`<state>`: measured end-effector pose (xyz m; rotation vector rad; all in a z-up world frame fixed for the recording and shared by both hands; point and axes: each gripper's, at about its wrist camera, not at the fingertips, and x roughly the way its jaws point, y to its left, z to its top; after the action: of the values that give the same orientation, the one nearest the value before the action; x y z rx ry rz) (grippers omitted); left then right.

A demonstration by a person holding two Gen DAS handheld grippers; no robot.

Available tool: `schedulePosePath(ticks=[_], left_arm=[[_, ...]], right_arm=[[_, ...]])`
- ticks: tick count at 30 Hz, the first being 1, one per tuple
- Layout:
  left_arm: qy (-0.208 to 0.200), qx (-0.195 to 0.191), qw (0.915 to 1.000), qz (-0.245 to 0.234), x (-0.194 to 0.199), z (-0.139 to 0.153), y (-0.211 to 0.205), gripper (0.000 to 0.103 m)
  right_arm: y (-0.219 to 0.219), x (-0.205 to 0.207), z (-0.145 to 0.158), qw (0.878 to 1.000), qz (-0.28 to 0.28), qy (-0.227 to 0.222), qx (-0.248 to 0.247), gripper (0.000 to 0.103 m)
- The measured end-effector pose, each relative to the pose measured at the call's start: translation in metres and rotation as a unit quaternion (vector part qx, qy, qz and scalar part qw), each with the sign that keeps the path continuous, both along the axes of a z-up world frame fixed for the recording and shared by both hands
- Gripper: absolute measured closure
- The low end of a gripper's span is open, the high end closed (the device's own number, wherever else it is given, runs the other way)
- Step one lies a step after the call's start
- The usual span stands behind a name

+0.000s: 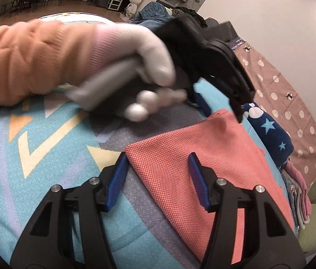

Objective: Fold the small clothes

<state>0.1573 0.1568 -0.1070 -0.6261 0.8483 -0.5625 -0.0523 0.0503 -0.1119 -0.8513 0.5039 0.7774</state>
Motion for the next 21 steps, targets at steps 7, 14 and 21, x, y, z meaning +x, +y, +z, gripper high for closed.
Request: schedulePosePath(ticks=[7,14,21], left_arm=[[-0.056,-0.005,0.9968,0.056,-0.003,0.021,0.015,0.102],[-0.014,-0.009,0.9974,0.070,-0.005,0.005,0.034,0.088],[-0.018,-0.014,0.9997,-0.006,-0.023,0.013,0.014,0.038]], right_arm=[[0.013,0.004,0.008,0.999,0.002,0.026,0.034,0.098],[0.005,0.006,0.011,0.998,-0.012,0.052,0.045,0.092],[-0.008,-0.007,0.010,0.999,-0.012,0.041,0.030,0.073]])
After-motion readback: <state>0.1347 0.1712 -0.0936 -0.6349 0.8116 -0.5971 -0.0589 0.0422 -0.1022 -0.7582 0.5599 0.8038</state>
